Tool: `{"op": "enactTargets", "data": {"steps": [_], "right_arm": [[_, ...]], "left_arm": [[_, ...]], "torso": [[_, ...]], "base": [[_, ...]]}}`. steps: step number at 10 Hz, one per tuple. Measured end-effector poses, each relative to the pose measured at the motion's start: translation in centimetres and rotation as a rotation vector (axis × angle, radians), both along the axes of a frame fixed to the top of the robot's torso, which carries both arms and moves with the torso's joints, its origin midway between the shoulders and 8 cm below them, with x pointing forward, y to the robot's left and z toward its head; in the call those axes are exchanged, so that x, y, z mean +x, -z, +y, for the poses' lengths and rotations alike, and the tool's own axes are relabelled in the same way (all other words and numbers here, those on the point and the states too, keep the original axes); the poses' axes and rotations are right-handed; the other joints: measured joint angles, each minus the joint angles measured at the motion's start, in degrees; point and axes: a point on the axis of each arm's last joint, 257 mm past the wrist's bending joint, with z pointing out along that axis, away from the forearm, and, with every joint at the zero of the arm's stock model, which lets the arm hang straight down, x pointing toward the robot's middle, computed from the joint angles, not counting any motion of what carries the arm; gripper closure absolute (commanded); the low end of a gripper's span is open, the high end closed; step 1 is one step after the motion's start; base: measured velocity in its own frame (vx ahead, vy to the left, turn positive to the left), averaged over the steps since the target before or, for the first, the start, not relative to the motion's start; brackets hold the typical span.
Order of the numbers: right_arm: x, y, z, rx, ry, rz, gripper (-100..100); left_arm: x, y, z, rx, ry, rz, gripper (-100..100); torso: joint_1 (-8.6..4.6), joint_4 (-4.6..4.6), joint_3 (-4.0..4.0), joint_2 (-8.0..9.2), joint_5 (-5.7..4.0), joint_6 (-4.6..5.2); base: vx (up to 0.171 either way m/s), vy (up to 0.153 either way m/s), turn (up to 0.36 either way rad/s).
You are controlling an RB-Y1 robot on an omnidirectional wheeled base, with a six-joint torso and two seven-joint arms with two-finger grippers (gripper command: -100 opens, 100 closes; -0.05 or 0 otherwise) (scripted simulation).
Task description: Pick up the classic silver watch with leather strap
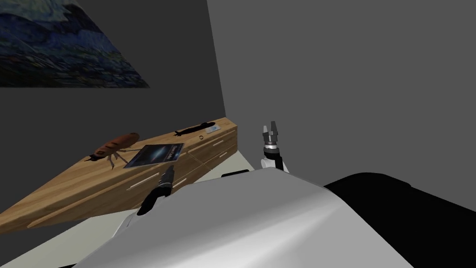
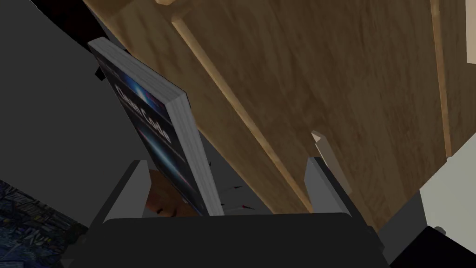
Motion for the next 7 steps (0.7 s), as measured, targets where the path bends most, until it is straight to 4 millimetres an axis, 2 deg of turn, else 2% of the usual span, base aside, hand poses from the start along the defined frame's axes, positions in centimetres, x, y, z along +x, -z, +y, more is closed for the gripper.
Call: {"op": "enactTargets", "data": {"steps": [1,2,4,5,7], "right_arm": [[0.0,0.0,0.0,0.000,0.000,0.000,0],[0.0,0.0,0.0,0.000,0.000,0.000,0],[0.0,0.0,0.0,0.000,0.000,0.000,0],[0.0,0.0,0.0,0.000,0.000,0.000,0],[0.0,0.0,0.0,0.000,0.000,0.000,0]], "left_arm": [[-1.4,-0.1,0.8,0.058,0.013,0.039,-100],[-2.4,-0.1,1.0,0.110,0.028,0.078,-100],[-4.5,0.2,1.6,0.197,0.050,0.151,-100],[-5.7,0.3,2.1,0.253,0.070,0.197,-100],[-7.3,-0.2,2.9,0.337,0.100,0.265,-100]], "torso": [[0.07,0.01,0.02,0.04,0.00,0.08],[0.10,0.01,0.03,0.05,0.02,0.03],[0.03,0.00,-0.01,-0.01,0.00,0.09],[0.06,0.00,-0.01,-0.01,0.01,0.01],[-0.02,-0.01,-0.03,-0.04,-0.02,0.07]], "base": [[-0.048,0.058,-0.247],[-0.023,0.025,0.019],[-0.032,0.034,-0.290],[-0.018,0.017,0.033],[-0.027,0.024,-0.281]]}}
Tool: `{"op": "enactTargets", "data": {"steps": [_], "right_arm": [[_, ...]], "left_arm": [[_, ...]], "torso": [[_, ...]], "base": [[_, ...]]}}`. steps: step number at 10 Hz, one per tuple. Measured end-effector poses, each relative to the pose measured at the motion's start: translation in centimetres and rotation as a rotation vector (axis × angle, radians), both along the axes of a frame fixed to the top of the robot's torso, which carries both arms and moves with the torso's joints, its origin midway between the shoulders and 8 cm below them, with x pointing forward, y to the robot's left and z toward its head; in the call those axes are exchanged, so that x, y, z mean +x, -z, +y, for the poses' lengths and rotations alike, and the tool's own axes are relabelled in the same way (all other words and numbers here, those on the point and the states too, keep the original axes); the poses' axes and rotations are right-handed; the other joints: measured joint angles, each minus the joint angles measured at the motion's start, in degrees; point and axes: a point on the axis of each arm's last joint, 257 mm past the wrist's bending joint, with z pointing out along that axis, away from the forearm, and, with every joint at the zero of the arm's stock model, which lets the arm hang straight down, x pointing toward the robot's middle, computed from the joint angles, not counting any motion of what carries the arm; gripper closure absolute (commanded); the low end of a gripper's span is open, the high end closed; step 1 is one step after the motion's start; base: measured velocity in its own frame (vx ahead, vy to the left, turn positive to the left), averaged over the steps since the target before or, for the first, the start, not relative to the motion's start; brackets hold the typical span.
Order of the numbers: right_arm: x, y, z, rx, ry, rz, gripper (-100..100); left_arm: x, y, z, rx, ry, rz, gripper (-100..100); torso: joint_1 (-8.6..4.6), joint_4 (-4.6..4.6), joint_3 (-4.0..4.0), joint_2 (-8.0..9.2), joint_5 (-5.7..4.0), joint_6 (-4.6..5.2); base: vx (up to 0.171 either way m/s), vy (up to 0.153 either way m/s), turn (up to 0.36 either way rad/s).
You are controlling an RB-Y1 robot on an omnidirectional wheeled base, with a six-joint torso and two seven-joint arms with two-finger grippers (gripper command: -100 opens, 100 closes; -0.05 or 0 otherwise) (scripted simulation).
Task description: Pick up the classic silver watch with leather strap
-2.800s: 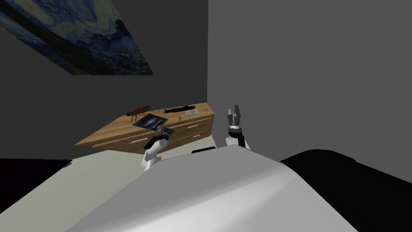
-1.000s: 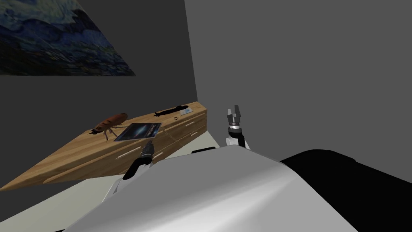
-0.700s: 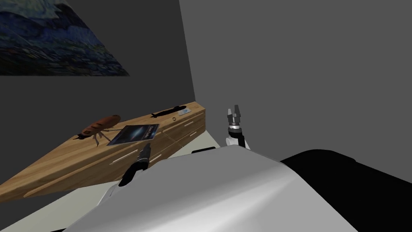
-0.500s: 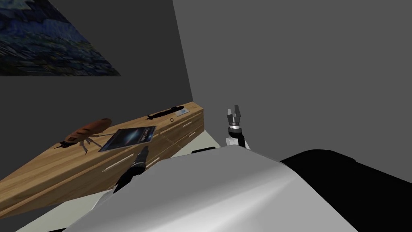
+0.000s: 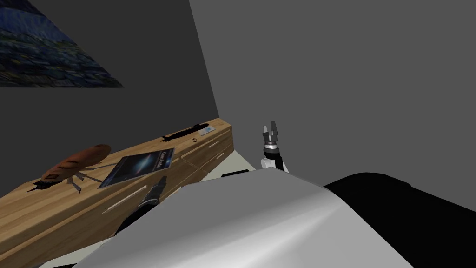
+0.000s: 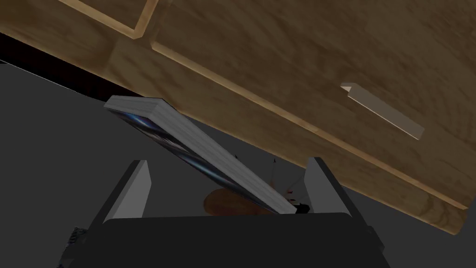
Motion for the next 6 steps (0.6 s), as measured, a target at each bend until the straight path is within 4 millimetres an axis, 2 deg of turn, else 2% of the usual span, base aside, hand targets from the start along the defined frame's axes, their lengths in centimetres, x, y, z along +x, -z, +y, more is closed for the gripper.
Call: {"op": "enactTargets", "data": {"steps": [1,2,3,4,6], "right_arm": [[0.0,0.0,0.0,0.000,0.000,0.000,0],[0.0,0.0,0.0,0.000,0.000,0.000,0],[0.0,0.0,0.0,0.000,0.000,0.000,0],[0.0,0.0,0.0,0.000,0.000,0.000,0],[0.0,0.0,0.0,0.000,0.000,0.000,0]], "left_arm": [[-1.5,0.0,0.2,0.048,0.016,0.049,-100],[-2.1,0.3,0.4,0.079,0.029,0.079,-100],[-3.4,0.5,0.6,0.126,0.048,0.125,-100],[-4.6,0.4,0.8,0.176,0.073,0.175,-100],[-6.1,0.2,1.2,0.253,0.111,0.253,-100]], "torso": [[0.06,0.00,0.00,0.00,0.02,-0.05],[0.05,-0.01,-0.03,-0.05,0.03,-0.07],[0.03,0.00,-0.02,-0.03,0.01,0.01],[0.06,-0.01,-0.02,-0.03,0.02,-0.06],[0.01,-0.01,-0.05,-0.09,0.00,0.01]], "base": [[-0.013,0.028,-0.033],[-0.021,0.017,-0.408],[-0.021,0.030,-0.236],[-0.009,0.018,0.028],[-0.007,0.015,-0.328]]}}
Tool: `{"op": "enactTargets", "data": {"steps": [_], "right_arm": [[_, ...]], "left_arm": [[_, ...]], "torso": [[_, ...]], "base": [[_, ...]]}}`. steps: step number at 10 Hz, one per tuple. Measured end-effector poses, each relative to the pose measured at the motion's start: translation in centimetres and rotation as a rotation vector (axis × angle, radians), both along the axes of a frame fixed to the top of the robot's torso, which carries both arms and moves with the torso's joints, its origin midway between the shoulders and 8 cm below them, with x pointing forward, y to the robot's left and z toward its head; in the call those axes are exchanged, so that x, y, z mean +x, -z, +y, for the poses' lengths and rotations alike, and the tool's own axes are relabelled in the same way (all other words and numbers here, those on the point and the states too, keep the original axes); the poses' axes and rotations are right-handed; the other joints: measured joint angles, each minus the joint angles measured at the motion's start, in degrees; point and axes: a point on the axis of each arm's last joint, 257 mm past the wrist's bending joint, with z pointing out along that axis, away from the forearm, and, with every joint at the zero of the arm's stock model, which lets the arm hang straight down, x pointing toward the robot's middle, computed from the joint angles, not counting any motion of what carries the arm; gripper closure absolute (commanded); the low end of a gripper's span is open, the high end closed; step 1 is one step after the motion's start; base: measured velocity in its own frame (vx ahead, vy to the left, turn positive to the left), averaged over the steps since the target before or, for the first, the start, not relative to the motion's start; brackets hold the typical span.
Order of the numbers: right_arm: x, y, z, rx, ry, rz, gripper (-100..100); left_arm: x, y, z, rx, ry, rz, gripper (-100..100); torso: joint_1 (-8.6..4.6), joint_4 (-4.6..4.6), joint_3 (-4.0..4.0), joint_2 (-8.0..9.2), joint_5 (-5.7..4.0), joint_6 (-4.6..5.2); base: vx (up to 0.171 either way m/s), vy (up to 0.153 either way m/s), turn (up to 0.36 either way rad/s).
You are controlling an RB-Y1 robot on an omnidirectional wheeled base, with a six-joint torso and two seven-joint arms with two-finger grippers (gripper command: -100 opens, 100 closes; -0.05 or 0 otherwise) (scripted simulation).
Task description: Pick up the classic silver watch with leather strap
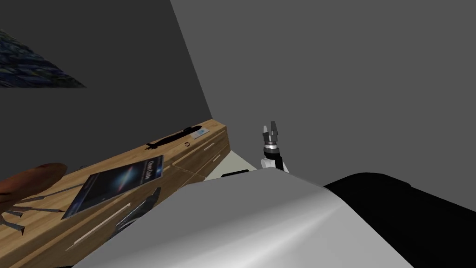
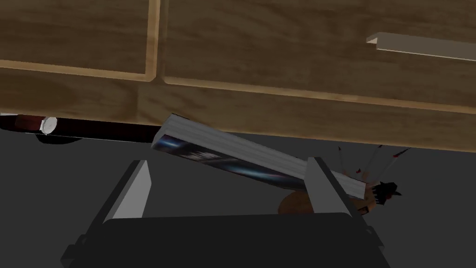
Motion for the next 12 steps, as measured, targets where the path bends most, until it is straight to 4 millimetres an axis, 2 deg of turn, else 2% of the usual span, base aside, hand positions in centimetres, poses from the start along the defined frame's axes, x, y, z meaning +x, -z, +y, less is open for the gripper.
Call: {"op": "enactTargets", "data": {"steps": [4,5,7,9,10,11,12], "right_arm": [[0.0,0.0,0.0,0.000,0.000,0.000,0],[0.0,0.0,0.0,0.000,0.000,0.000,0],[0.0,0.0,0.0,0.000,0.000,0.000,0],[0.0,0.0,0.0,0.000,0.000,0.000,0],[0.0,0.0,0.0,0.000,0.000,0.000,0],[0.0,0.0,0.0,0.000,0.000,0.000,0],[0.0,0.0,0.0,0.000,0.000,0.000,0]], "left_arm": [[-4.5,0.2,0.6,0.157,0.094,0.189,-100],[-4.9,0.1,0.6,0.182,0.110,0.219,-100],[-7.3,0.2,0.6,0.256,0.166,0.325,-100],[-9.1,0.2,0.7,0.314,0.216,0.409,-100],[-10.5,0.2,0.8,0.348,0.249,0.464,-100],[-10.7,0.2,0.6,0.367,0.269,0.491,-100],[-12.0,0.2,0.6,0.396,0.300,0.545,-100]], "torso": [[0.01,0.00,-0.01,-0.02,0.01,-0.07],[-0.01,-0.01,-0.02,-0.05,0.01,-0.09],[0.02,-0.02,-0.04,-0.08,0.01,-0.08],[-0.02,-0.02,-0.05,-0.10,0.00,-0.02],[0.00,-0.02,-0.06,-0.11,0.01,-0.07],[-0.01,-0.02,-0.06,-0.11,0.01,-0.10],[-0.02,-0.03,-0.08,-0.14,0.00,-0.03]], "base": [[-0.004,0.012,-0.152],[0.009,0.005,-0.361],[0.006,0.013,-0.143],[0.015,0.004,-0.325],[0.008,0.012,-0.016],[0.024,0.000,-0.341],[0.025,0.007,-0.299]]}}
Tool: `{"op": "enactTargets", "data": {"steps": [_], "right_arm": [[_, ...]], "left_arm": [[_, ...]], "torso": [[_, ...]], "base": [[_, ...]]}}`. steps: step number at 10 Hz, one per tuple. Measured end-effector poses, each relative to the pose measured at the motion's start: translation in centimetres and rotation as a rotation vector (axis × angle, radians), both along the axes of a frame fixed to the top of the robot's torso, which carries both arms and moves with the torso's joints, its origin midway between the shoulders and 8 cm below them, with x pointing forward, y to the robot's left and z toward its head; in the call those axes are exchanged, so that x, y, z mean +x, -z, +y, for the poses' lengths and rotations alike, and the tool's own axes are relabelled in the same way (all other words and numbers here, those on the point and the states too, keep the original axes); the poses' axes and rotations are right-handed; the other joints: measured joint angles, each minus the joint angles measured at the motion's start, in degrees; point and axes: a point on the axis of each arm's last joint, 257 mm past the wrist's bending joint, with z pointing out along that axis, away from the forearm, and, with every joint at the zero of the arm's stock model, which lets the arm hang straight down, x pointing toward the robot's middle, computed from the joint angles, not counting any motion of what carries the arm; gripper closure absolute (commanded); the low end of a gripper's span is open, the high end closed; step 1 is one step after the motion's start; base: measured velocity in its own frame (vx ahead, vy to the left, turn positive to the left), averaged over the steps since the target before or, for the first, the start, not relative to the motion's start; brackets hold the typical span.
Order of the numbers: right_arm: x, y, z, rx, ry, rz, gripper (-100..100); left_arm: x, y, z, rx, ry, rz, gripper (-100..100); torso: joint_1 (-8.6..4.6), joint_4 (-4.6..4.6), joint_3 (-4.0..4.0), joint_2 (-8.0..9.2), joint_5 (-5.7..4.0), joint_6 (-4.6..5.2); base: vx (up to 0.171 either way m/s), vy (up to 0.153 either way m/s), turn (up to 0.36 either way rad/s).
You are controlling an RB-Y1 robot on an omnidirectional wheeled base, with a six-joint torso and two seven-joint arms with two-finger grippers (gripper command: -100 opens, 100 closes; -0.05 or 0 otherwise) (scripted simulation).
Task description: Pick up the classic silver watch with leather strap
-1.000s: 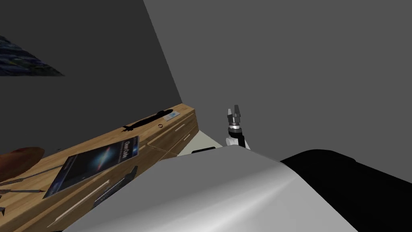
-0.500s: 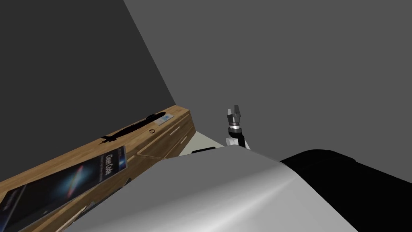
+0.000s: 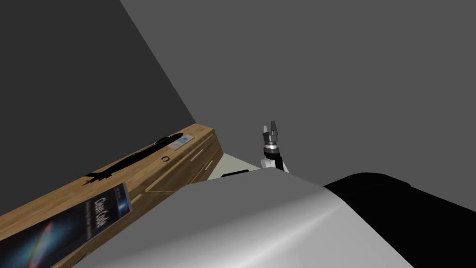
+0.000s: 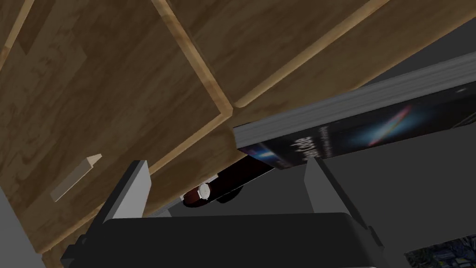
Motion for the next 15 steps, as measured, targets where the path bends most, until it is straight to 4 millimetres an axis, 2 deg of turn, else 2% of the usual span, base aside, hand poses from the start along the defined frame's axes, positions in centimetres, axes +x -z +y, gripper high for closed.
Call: {"op": "enactTargets", "data": {"steps": [1,2,5,7,8,12,13,15], "right_arm": [[0.0,0.0,0.0,0.000,0.000,0.000,0],[0.0,0.0,0.0,0.000,0.000,0.000,0],[0.0,0.0,0.0,0.000,0.000,0.000,0],[0.0,0.0,0.0,0.000,0.000,0.000,0],[0.0,0.0,0.0,0.000,0.000,0.000,0],[0.0,0.0,0.0,0.000,0.000,0.000,0],[0.0,0.0,0.0,0.000,0.000,0.000,0],[0.0,0.0,0.0,0.000,0.000,0.000,0]], "left_arm": [[-1.4,0.0,0.0,0.030,0.032,0.057,-100],[-1.7,0.0,-0.2,0.045,0.053,0.086,-100],[-4.8,-0.1,-0.4,0.109,0.134,0.226,-100],[-7.6,-0.2,-0.6,0.145,0.201,0.337,-100],[-7.9,-0.1,-0.9,0.157,0.222,0.363,-100],[-13.5,-0.5,-1.7,0.213,0.371,0.592,-100],[-14.0,-0.4,-1.8,0.221,0.397,0.620,-100],[-16.5,-0.4,-2.5,0.236,0.469,0.726,-100]], "torso": [[0.01,0.00,-0.01,-0.01,0.00,-0.05],[0.00,0.00,0.01,0.01,0.01,-0.08],[0.00,0.00,0.00,0.00,0.01,-0.09],[0.02,-0.01,-0.04,-0.07,0.01,-0.04],[-0.02,0.00,-0.02,-0.03,0.01,-0.10],[0.00,-0.04,-0.11,-0.19,0.00,-0.07],[-0.01,-0.02,-0.06,-0.11,0.01,-0.10],[0.03,-0.04,-0.11,-0.18,0.01,-0.06]], "base": [[0.010,0.009,-0.024],[0.032,-0.004,-0.323],[0.026,0.007,-0.219],[0.028,0.008,-0.182],[0.047,-0.003,-0.357],[0.054,0.007,-0.225],[0.063,0.010,-0.288],[0.083,0.025,-0.352]]}}
